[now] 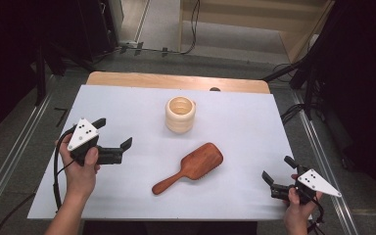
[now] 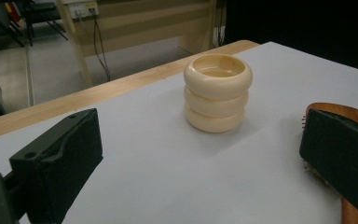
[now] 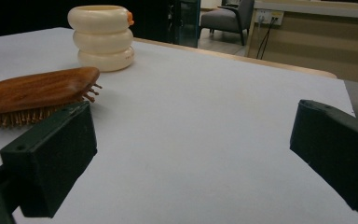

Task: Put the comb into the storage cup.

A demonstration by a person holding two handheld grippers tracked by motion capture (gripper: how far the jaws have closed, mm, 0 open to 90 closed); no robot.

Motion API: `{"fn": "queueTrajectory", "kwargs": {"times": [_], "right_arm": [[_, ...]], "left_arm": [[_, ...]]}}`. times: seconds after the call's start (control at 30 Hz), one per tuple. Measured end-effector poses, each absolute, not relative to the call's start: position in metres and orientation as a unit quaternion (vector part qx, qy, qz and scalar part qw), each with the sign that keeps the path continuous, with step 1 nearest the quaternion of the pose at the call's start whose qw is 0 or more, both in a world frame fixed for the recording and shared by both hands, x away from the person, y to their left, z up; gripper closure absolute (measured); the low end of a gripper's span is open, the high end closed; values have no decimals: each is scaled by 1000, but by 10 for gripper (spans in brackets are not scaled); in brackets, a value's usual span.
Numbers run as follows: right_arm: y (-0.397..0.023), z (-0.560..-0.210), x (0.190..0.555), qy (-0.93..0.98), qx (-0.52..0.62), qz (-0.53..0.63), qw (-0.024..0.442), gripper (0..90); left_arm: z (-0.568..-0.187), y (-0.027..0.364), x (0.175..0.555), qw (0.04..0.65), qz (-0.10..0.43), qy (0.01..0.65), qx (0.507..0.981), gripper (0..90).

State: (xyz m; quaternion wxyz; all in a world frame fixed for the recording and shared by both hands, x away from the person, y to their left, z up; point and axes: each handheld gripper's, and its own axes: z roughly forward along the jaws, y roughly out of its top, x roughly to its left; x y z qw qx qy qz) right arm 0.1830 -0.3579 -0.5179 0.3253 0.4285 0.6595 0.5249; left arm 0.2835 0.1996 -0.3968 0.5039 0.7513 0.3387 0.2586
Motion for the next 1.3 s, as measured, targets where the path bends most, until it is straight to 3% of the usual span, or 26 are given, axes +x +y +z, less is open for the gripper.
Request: {"fn": "queueTrajectory", "kwargs": {"times": [1.3], "right_arm": [[-355, -519, 185, 668, 427, 516, 324, 0]], "left_arm": [[-400, 130, 275, 468, 195, 267, 820, 0]]}}
